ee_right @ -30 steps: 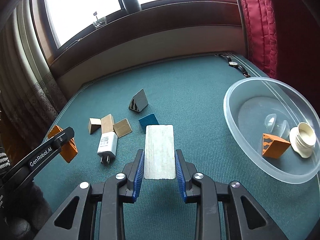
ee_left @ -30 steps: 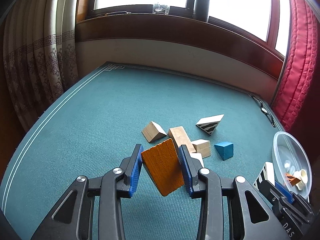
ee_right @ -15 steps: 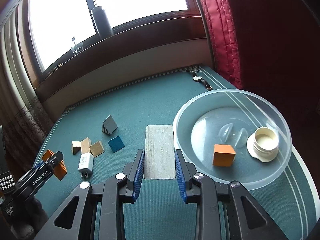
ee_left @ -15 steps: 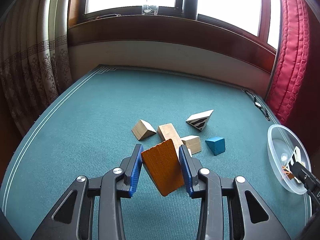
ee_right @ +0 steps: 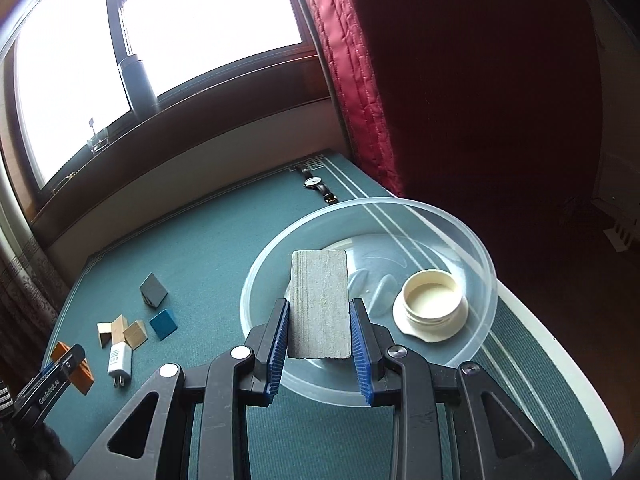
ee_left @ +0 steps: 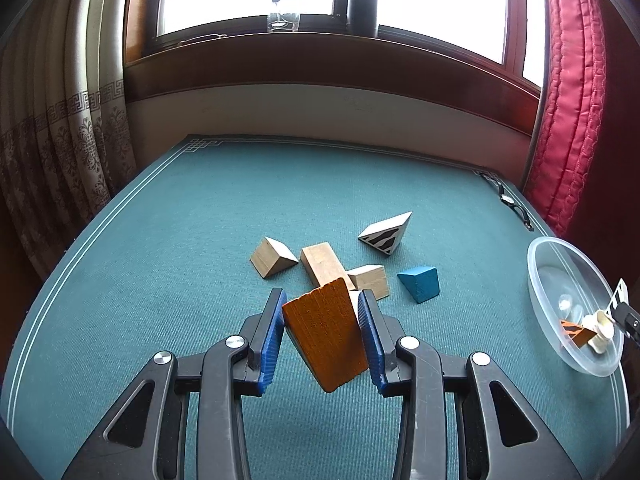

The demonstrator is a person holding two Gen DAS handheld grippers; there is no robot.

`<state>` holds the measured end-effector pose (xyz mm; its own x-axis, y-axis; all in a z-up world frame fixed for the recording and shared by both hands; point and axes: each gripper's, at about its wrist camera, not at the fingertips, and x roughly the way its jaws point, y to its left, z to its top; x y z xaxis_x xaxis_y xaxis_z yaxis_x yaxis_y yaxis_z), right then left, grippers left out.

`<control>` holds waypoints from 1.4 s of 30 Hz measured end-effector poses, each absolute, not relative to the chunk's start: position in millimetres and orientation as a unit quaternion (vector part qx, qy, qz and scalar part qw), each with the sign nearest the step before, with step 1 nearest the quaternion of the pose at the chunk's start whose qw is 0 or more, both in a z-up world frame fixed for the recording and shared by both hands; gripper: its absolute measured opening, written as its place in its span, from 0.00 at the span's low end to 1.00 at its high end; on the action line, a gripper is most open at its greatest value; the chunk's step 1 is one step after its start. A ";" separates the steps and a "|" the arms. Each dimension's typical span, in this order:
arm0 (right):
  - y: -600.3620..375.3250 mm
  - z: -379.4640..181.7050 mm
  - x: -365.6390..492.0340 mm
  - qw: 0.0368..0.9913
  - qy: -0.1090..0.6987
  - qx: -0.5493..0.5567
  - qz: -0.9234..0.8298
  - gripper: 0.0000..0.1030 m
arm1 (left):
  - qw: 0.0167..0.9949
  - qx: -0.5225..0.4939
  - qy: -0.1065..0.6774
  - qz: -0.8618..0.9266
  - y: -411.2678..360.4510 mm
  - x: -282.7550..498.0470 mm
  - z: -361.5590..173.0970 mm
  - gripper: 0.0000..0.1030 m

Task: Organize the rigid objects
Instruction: 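Carry the grey-white slab into the basin and release it with the right gripper, then lower the orange wedge block into the basin and open the left gripper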

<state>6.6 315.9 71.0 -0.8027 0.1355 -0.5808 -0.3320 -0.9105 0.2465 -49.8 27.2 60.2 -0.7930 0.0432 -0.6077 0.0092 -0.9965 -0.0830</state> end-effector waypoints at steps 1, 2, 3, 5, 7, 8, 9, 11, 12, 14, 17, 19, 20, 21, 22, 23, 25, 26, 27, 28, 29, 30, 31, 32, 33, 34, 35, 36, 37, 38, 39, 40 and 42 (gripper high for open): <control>319.7 69.9 6.9 0.133 0.175 -0.286 0.933 0.32 | 0.009 -0.322 -0.040 0.946 27.9 -49.7 59.8 0.37; 323.1 68.8 7.1 0.139 0.178 -0.285 0.932 0.35 | 0.010 -0.322 -0.038 0.946 28.6 -49.4 59.7 0.37; 326.4 67.6 7.7 0.144 0.182 -0.283 0.931 0.43 | 0.010 -0.322 -0.037 0.946 29.4 -49.3 59.5 0.37; 330.8 65.7 9.6 0.153 0.186 -0.280 0.929 0.52 | 0.011 -0.321 -0.035 0.946 30.7 -49.1 59.3 0.37; 331.8 65.2 11.2 0.160 0.180 -0.279 0.930 0.53 | 0.011 -0.321 -0.032 0.946 31.7 -48.7 58.8 0.37; 331.8 64.6 12.0 0.163 0.177 -0.278 0.930 0.53 | 0.012 -0.321 -0.031 0.946 32.4 -48.9 58.3 0.37; 331.6 64.2 12.3 0.164 0.176 -0.279 0.930 0.53 | 0.012 -0.321 -0.029 0.946 33.2 -49.0 58.0 0.36; 331.4 63.0 14.2 0.165 0.171 -0.280 0.930 0.53 | 0.012 -0.321 -0.025 0.947 35.1 -48.1 57.9 0.37; 330.9 62.7 14.7 0.165 0.169 -0.281 0.930 0.53 | 0.013 -0.321 -0.023 0.947 36.4 -47.4 58.1 0.36; 329.8 62.7 15.9 0.166 0.161 -0.280 0.932 0.53 | 0.015 -0.319 -0.017 0.948 39.6 -46.0 59.0 0.37; 329.0 63.2 18.0 0.167 0.146 -0.279 0.934 0.53 | 0.021 -0.317 -0.008 0.948 46.5 -43.6 59.5 0.37; 329.0 62.9 19.2 0.168 0.133 -0.279 0.936 0.54 | 0.026 -0.319 -0.002 0.947 51.9 -42.7 59.6 0.37; 329.0 62.4 20.6 0.170 0.128 -0.279 0.937 0.54 | 0.029 -0.320 0.000 0.947 54.8 -42.5 59.6 0.37; 329.0 61.8 21.9 0.172 0.124 -0.278 0.937 0.55 | 0.031 -0.321 0.003 0.947 57.7 -42.2 59.6 0.37; 329.6 60.9 23.2 0.173 0.121 -0.278 0.937 0.55 | 0.033 -0.321 0.007 0.946 60.6 -41.9 59.7 0.37; 330.6 60.0 24.5 0.173 0.120 -0.278 0.937 0.55 | 0.034 -0.321 0.011 0.946 63.9 -41.3 59.8 0.37; 333.2 57.5 26.3 0.174 0.121 -0.280 0.936 0.55 | 0.039 -0.323 0.018 0.946 70.2 -40.5 59.7 0.37; 334.6 56.2 26.8 0.174 0.121 -0.281 0.936 0.55 | 0.042 -0.325 0.019 0.945 73.3 -40.2 59.6 0.37; 335.5 54.6 27.6 0.175 0.120 -0.282 0.936 0.55 | 0.046 -0.327 0.019 0.944 76.4 -40.0 59.5 0.37; 336.7 53.4 28.2 0.176 0.120 -0.283 0.935 0.55 | 0.049 -0.329 0.019 0.943 79.1 -39.9 59.6 0.37; 337.8 52.7 28.9 0.176 0.120 -0.284 0.935 0.55 | 0.052 -0.331 0.020 0.942 82.8 -39.8 59.5 0.37; 339.1 52.3 29.7 0.175 0.118 -0.285 0.935 0.55 | 0.055 -0.332 0.022 0.941 86.1 -39.5 59.9 0.37; 340.0 52.2 30.3 0.175 0.115 -0.285 0.935 0.55 | 0.058 -0.332 0.024 0.941 90.1 -39.1 60.0 0.37; 341.2 52.6 31.3 0.175 0.111 -0.284 0.936 0.55 | 0.060 -0.332 0.027 0.941 94.0 -38.5 60.6 0.37; 342.3 53.0 32.6 0.175 0.108 -0.283 0.937 0.56 | 0.062 -0.332 0.030 0.941 98.2 -37.9 61.2 0.37; 343.7 53.5 33.7 0.175 0.105 -0.281 0.938 0.58 | 0.065 -0.331 0.033 0.941 101.9 -37.5 62.0 0.37; 345.2 53.9 35.1 0.175 0.103 -0.279 0.939 0.61 | 0.068 -0.331 0.035 0.940 106.2 -37.0 62.7 0.37; 346.8 54.3 36.7 0.177 0.101 -0.276 0.940 0.68 | 0.071 -0.331 0.038 0.940 110.5 -36.8 63.3 0.37; 348.3 54.6 38.2 0.178 0.098 -0.273 0.940 0.69 | 0.075 -0.331 0.041 0.940 115.2 -36.6 63.9 0.37; 349.7 54.4 39.4 0.178 0.096 -0.272 0.941 0.69 | 0.078 -0.330 0.044 0.940 120.0 -36.6 64.5 0.37; 351.1 53.7 40.4 0.177 0.096 -0.273 0.941 0.69 | 0.081 -0.330 0.047 0.939 124.7 -36.3 65.1 0.37; 352.5 52.7 41.4 0.176 0.096 -0.275 0.940 0.69 | 0.085 -0.330 0.050 0.939 129.5 -36.6 65.8 0.37; 354.9 50.4 43.6 0.174 0.097 -0.277 0.940 0.69 | 0.092 -0.330 0.055 0.938 138.9 -36.6 67.0 0.37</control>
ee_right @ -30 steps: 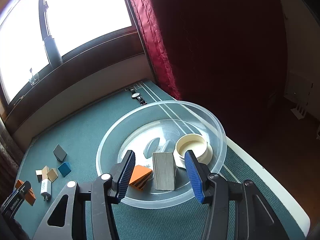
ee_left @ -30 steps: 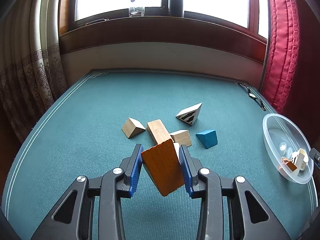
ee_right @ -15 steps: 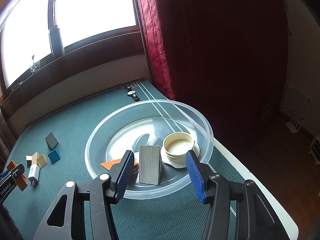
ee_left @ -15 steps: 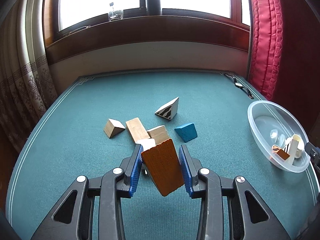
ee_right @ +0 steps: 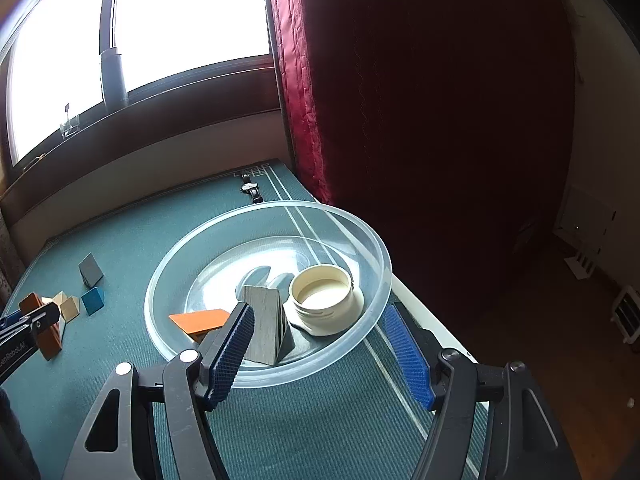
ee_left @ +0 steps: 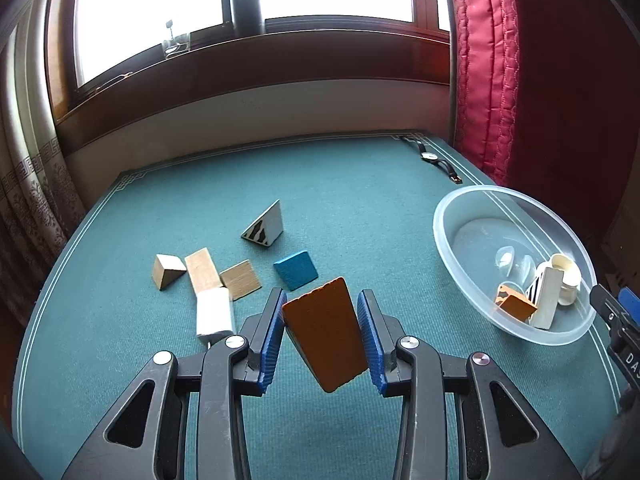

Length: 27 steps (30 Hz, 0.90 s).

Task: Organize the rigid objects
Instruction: 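Lower the orange wedge block into the basin and open the left gripper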

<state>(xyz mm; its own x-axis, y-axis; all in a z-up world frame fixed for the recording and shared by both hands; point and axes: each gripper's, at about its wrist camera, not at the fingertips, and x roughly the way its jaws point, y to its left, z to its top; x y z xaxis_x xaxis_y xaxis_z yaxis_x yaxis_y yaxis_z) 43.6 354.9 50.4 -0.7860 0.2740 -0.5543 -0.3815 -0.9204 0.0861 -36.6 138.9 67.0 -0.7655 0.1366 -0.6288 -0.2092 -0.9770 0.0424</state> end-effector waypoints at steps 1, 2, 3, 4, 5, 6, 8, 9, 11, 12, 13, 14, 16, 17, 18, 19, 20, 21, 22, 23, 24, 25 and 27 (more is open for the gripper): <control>355.8 49.6 44.7 0.173 0.096 -0.277 0.940 0.69 | 0.095 -0.330 0.057 0.937 143.1 -36.6 67.5 0.37; 356.8 48.9 45.7 0.173 0.096 -0.278 0.940 0.69 | 0.098 -0.330 0.059 0.937 147.5 -36.8 68.0 0.37; 358.2 48.2 46.6 0.172 0.098 -0.278 0.940 0.70 | 0.101 -0.331 0.060 0.936 152.0 -37.6 68.3 0.37; 359.7 47.7 47.3 0.170 0.099 -0.279 0.940 0.70 | 0.103 -0.331 0.062 0.936 156.3 -38.4 68.7 0.37; 361.1 47.0 47.8 0.170 0.100 -0.279 0.940 0.70 | 0.106 -0.331 0.063 0.935 160.6 -39.0 69.3 0.37; 362.6 46.6 48.4 0.169 0.102 -0.279 0.940 0.70 | 0.108 -0.331 0.065 0.935 164.9 -39.5 69.9 0.37; 365.5 46.0 49.4 0.168 0.106 -0.278 0.940 0.70 | 0.114 -0.331 0.069 0.934 173.4 -40.7 71.4 0.37; 366.6 45.5 49.6 0.168 0.108 -0.278 0.940 0.70 | 0.117 -0.330 0.071 0.934 177.9 -41.2 72.1 0.37; 368.8 43.9 49.9 0.168 0.113 -0.278 0.939 0.70 | 0.123 -0.329 0.075 0.933 186.9 -41.9 73.4 0.37; 369.8 43.0 49.8 0.168 0.115 -0.278 0.939 0.70 | 0.127 -0.328 0.077 0.933 191.4 -42.7 74.3 0.37; 370.6 42.2 49.7 0.169 0.118 -0.279 0.938 0.70 | 0.130 -0.327 0.078 0.933 196.3 -43.5 75.0 0.37; 371.9 41.4 49.7 0.170 0.121 -0.280 0.937 0.70 | 0.134 -0.327 0.080 0.932 200.9 -44.6 75.7 0.37; 374.0 40.5 49.8 0.170 0.126 -0.280 0.936 0.70 | 0.141 -0.327 0.082 0.931 210.0 -47.2 77.2 0.37; 374.9 40.3 50.1 0.171 0.128 -0.280 0.936 0.70 | 0.145 -0.326 0.083 0.930 214.3 -48.3 77.8 0.37; 376.2 40.0 50.3 0.171 0.130 -0.280 0.936 0.70 | 0.150 -0.327 0.083 0.929 218.3 -49.8 78.0 0.37; 377.3 39.7 50.2 0.171 0.132 -0.280 0.935 0.70 | 0.155 -0.328 0.082 0.928 222.3 -51.5 78.4 0.37; 378.3 39.3 50.1 0.171 0.134 -0.281 0.935 0.70 | 0.161 -0.328 0.081 0.927 226.4 -53.2 78.7 0.37; 379.1 38.7 49.9 0.171 0.136 -0.282 0.934 0.70 | 0.166 -0.329 0.080 0.926 230.5 -55.0 79.0 0.37; 379.9 38.1 49.7 0.171 0.138 -0.283 0.934 0.70 | 0.171 -0.330 0.079 0.925 234.7 -56.9 79.3 0.37; 380.3 37.7 49.6 0.170 0.140 -0.284 0.933 0.70 | 0.177 -0.331 0.078 0.924 238.7 -59.0 79.5 0.37; 380.8 37.1 49.8 0.170 0.141 -0.284 0.933 0.70 | 0.183 -0.332 0.077 0.922 242.7 -60.4 79.5 0.37; 380.9 36.5 49.3 0.170 0.142 -0.285 0.933 0.70 | 0.188 -0.332 0.077 0.921 246.7 -61.7 79.3 0.37; 381.6 35.4 48.4 0.169 0.144 -0.287 0.932 0.70 | 0.196 -0.332 0.078 0.919 254.3 -63.9 78.8 0.37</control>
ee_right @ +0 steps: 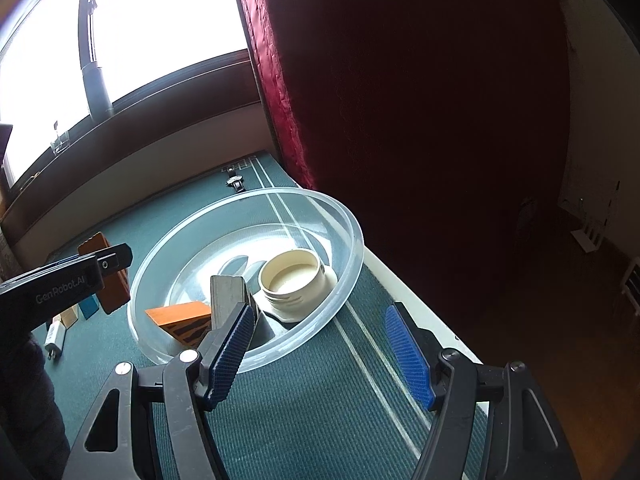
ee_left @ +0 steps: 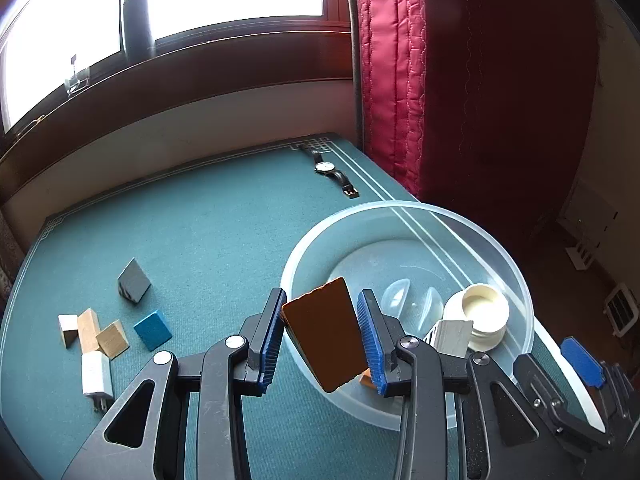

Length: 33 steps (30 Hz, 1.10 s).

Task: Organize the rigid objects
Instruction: 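Lower the orange wedge block into the basin and open the left gripper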

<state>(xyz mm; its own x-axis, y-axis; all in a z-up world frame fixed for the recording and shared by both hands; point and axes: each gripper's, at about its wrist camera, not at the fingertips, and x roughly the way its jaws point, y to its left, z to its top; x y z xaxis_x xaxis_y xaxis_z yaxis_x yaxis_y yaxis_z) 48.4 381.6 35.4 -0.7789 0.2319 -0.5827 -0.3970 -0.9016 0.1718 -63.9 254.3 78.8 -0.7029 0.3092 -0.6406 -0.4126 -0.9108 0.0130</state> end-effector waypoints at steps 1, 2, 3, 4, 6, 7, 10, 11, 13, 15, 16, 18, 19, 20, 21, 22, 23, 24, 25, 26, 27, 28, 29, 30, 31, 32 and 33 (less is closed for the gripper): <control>381.9 35.6 48.3 0.168 0.145 -0.287 0.932 0.70 | 0.201 -0.331 0.077 0.919 257.3 -64.7 78.4 0.37; 382.2 35.4 48.2 0.168 0.146 -0.287 0.932 0.70 | 0.206 -0.332 0.076 0.917 259.9 -65.4 78.0 0.37; 382.6 35.1 48.4 0.168 0.147 -0.288 0.931 0.70 | 0.213 -0.332 0.074 0.916 261.8 -66.0 77.9 0.37; 382.8 34.8 48.3 0.168 0.147 -0.288 0.931 0.70 | 0.221 -0.331 0.070 0.915 263.4 -66.3 77.7 0.38; 383.8 33.8 48.1 0.168 0.149 -0.290 0.930 0.70 | 0.231 -0.331 0.068 0.912 265.5 -66.3 77.1 0.54; 384.1 33.7 48.6 0.168 0.149 -0.290 0.930 0.70 | 0.232 -0.327 0.068 0.914 265.4 -65.6 77.1 0.67; 383.7 32.4 49.1 0.168 0.150 -0.292 0.930 0.70 | 0.224 -0.311 0.070 0.921 261.0 -62.2 77.9 0.72; 383.5 32.2 49.1 0.169 0.149 -0.292 0.930 0.70 | 0.222 -0.313 0.069 0.921 258.9 -63.1 77.5 0.72; 382.0 32.2 49.1 0.168 0.148 -0.292 0.930 0.70 | 0.215 -0.319 0.063 0.921 253.3 -65.6 75.7 0.72; 380.7 32.5 49.5 0.167 0.146 -0.292 0.930 0.70 | 0.207 -0.324 0.057 0.921 247.0 -68.4 74.1 0.72; 379.8 33.0 49.4 0.167 0.145 -0.292 0.931 0.70 | 0.203 -0.326 0.054 0.922 244.3 -69.0 73.3 0.72; 377.4 34.0 50.5 0.165 0.144 -0.291 0.931 0.70 | 0.196 -0.328 0.052 0.923 239.5 -69.4 72.0 0.72; 376.6 34.3 50.7 0.164 0.143 -0.291 0.932 0.70 | 0.192 -0.329 0.051 0.923 237.4 -69.5 71.6 0.72; 375.5 34.9 51.1 0.163 0.142 -0.291 0.932 0.70 | 0.189 -0.331 0.050 0.923 235.5 -69.1 70.8 0.72; 374.5 34.9 51.3 0.162 0.141 -0.290 0.932 0.70 | 0.185 -0.332 0.050 0.924 234.0 -68.5 70.3 0.72; 373.6 34.9 51.2 0.160 0.141 -0.290 0.933 0.70 | 0.181 -0.332 0.052 0.924 232.8 -67.6 69.7 0.72; 372.4 35.1 51.4 0.158 0.140 -0.291 0.933 0.70 | 0.177 -0.332 0.054 0.925 231.5 -66.5 69.1 0.72; 371.3 35.1 51.1 0.157 0.140 -0.292 0.933 0.70 | 0.174 -0.333 0.055 0.925 230.2 -65.5 68.5 0.72; 369.9 35.2 50.7 0.155 0.140 -0.292 0.933 0.70 | 0.171 -0.334 0.056 0.925 228.6 -64.4 68.1 0.72; 368.4 35.2 50.6 0.153 0.140 -0.293 0.934 0.70 | 0.168 -0.335 0.055 0.925 226.9 -63.6 67.6 0.72; 366.7 35.2 50.5 0.151 0.139 -0.293 0.934 0.70 | 0.165 -0.336 0.055 0.926 225.2 -62.8 67.2 0.72; 365.1 35.4 50.5 0.150 0.137 -0.293 0.934 0.70 | 0.162 -0.337 0.055 0.926 223.3 -62.0 66.9 0.72; 363.3 35.6 50.4 0.148 0.136 -0.293 0.935 0.70 | 0.158 -0.338 0.055 0.926 221.6 -61.7 66.5 0.72; 361.8 35.9 50.6 0.147 0.136 -0.293 0.935 0.70 | 0.154 -0.339 0.055 0.926 219.6 -61.1 66.1 0.72; 360.3 36.0 50.7 0.146 0.135 -0.292 0.935 0.70 | 0.150 -0.340 0.054 0.927 216.8 -60.9 65.5 0.72; 359.1 36.1 50.7 0.145 0.135 -0.292 0.936 0.70 | 0.147 -0.341 0.053 0.927 214.4 -61.1 65.0 0.72; 357.7 36.3 50.8 0.145 0.134 -0.291 0.936 0.72 | 0.144 -0.342 0.052 0.927 212.1 -61.6 64.6 0.72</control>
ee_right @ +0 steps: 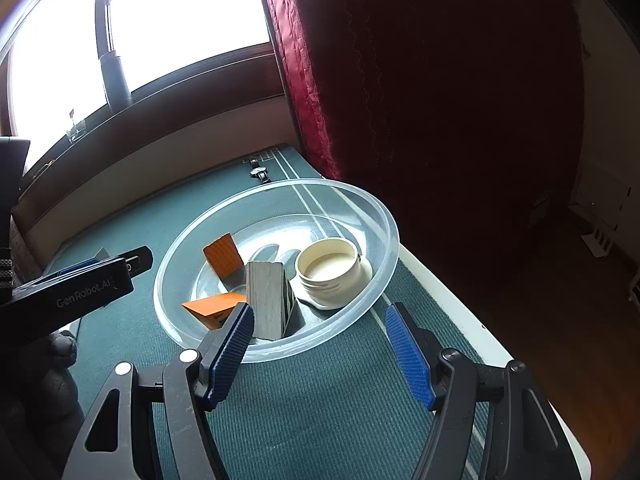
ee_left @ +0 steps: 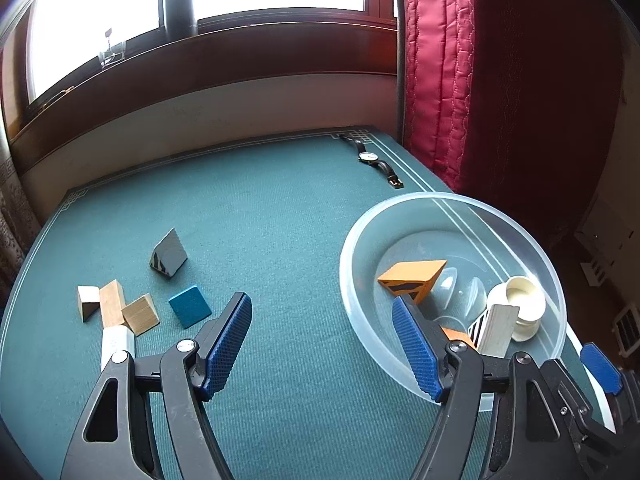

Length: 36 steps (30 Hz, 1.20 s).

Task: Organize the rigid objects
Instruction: 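Lower the orange wedge block into the basin and open the left gripper, then withdraw both open grippers from the basin toward the remaining blocks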

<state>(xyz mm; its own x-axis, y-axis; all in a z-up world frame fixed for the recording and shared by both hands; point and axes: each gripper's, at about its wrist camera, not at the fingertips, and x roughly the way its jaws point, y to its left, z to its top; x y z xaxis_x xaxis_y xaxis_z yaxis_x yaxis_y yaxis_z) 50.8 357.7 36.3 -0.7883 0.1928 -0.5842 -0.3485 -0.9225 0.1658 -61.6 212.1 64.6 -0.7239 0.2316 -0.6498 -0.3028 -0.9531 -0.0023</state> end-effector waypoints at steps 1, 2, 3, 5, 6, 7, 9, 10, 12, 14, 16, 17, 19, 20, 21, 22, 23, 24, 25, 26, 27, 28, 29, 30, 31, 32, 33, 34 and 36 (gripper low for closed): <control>356.0 36.5 50.9 0.144 0.132 -0.290 0.937 0.75 | 0.141 -0.344 0.051 0.927 209.6 -62.3 64.1 0.72; 354.5 36.8 50.9 0.144 0.130 -0.289 0.937 0.76 | 0.137 -0.345 0.050 0.927 206.9 -62.7 63.5 0.72; 352.5 37.0 50.9 0.143 0.129 -0.289 0.938 0.77 | 0.133 -0.347 0.049 0.927 204.3 -63.4 62.9 0.72; 348.8 37.5 51.0 0.139 0.125 -0.289 0.939 0.77 | 0.126 -0.350 0.047 0.927 199.1 -64.1 61.5 0.72; 347.1 37.7 51.0 0.137 0.123 -0.289 0.939 0.77 | 0.122 -0.351 0.047 0.927 196.5 -64.2 60.7 0.72; 345.6 37.9 51.0 0.135 0.122 -0.289 0.940 0.77 | 0.118 -0.352 0.048 0.927 194.6 -64.4 60.3 0.72; 342.0 37.9 50.0 0.131 0.120 -0.291 0.940 0.77 | 0.111 -0.354 0.047 0.927 189.2 -64.0 59.0 0.72; 340.3 37.9 49.7 0.129 0.119 -0.291 0.940 0.77 | 0.108 -0.355 0.046 0.927 186.5 -63.8 58.4 0.72; 336.7 37.5 48.5 0.125 0.117 -0.294 0.940 0.77 | 0.101 -0.359 0.045 0.927 181.2 -64.0 56.8 0.72; 332.6 36.7 47.5 0.120 0.115 -0.297 0.940 0.77 | 0.096 -0.361 0.043 0.927 176.1 -64.1 55.9 0.72; 327.9 36.6 47.3 0.116 0.113 -0.299 0.941 0.77 | 0.092 -0.363 0.040 0.926 171.2 -64.7 55.5 0.72; 325.7 36.6 46.7 0.113 0.112 -0.299 0.941 0.77 | 0.090 -0.364 0.038 0.926 168.7 -64.8 55.4 0.72; 321.4 36.6 45.9 0.109 0.110 -0.301 0.941 0.78 | 0.087 -0.365 0.034 0.926 164.4 -65.4 55.1 0.72; 319.2 36.5 45.4 0.106 0.110 -0.302 0.941 0.79 | 0.086 -0.366 0.033 0.926 162.3 -65.4 54.8 0.72; 315.7 36.2 45.0 0.104 0.109 -0.303 0.941 0.81 | 0.085 -0.367 0.031 0.926 160.4 -65.7 54.4 0.72; 313.4 36.1 44.6 0.102 0.108 -0.304 0.941 0.81 | 0.084 -0.367 0.031 0.926 158.5 -65.5 54.0 0.72; 311.1 35.8 44.2 0.100 0.107 -0.305 0.941 0.81 | 0.083 -0.368 0.029 0.926 156.4 -65.3 53.7 0.72; 308.8 35.6 44.4 0.097 0.107 -0.307 0.941 0.81 | 0.082 -0.368 0.028 0.926 154.2 -65.3 53.6 0.72; 306.3 35.3 44.1 0.095 0.106 -0.308 0.941 0.81 | 0.081 -0.369 0.026 0.926 151.6 -65.3 53.2 0.72; 303.8 34.9 44.0 0.092 0.105 -0.309 0.941 0.81 | 0.080 -0.370 0.023 0.925 148.4 -65.3 52.9 0.72; 301.2 34.5 43.9 0.089 0.104 -0.311 0.940 0.81 | 0.078 -0.372 0.020 0.925 144.8 -65.4 52.4 0.72; 298.4 34.1 43.8 0.085 0.103 -0.313 0.940 0.81 | 0.076 -0.373 0.017 0.924 140.9 -65.5 51.9 0.72; 295.6 33.5 43.4 0.082 0.101 -0.314 0.940 0.81 | 0.073 -0.375 0.013 0.924 136.3 -65.5 51.3 0.72; 292.8 32.7 43.2 0.078 0.099 -0.316 0.940 0.81 | 0.070 -0.377 0.009 0.924 131.5 -65.6 50.6 0.72; 289.9 32.0 42.7 0.074 0.097 -0.318 0.940 0.81 | 0.067 -0.378 0.005 0.923 126.4 -65.5 49.9 0.72; 287.1 31.4 42.4 0.071 0.096 -0.319 0.940 0.81 | 0.063 -0.380 0.002 0.923 121.1 -65.5 49.2 0.72; 284.4 30.6 42.2 0.067 0.094 -0.321 0.940 0.81 | 0.059 -0.381 -0.002 0.923 115.6 -65.3 48.4 0.72; 282.3 29.8 42.0 0.063 0.092 -0.323 0.940 0.81 | 0.055 -0.382 -0.006 0.923 109.9 -65.1 48.0 0.72; 278.2 28.9 41.6 0.057 0.090 -0.326 0.940 0.81 | 0.046 -0.383 -0.014 0.923 98.2 -64.4 47.3 0.72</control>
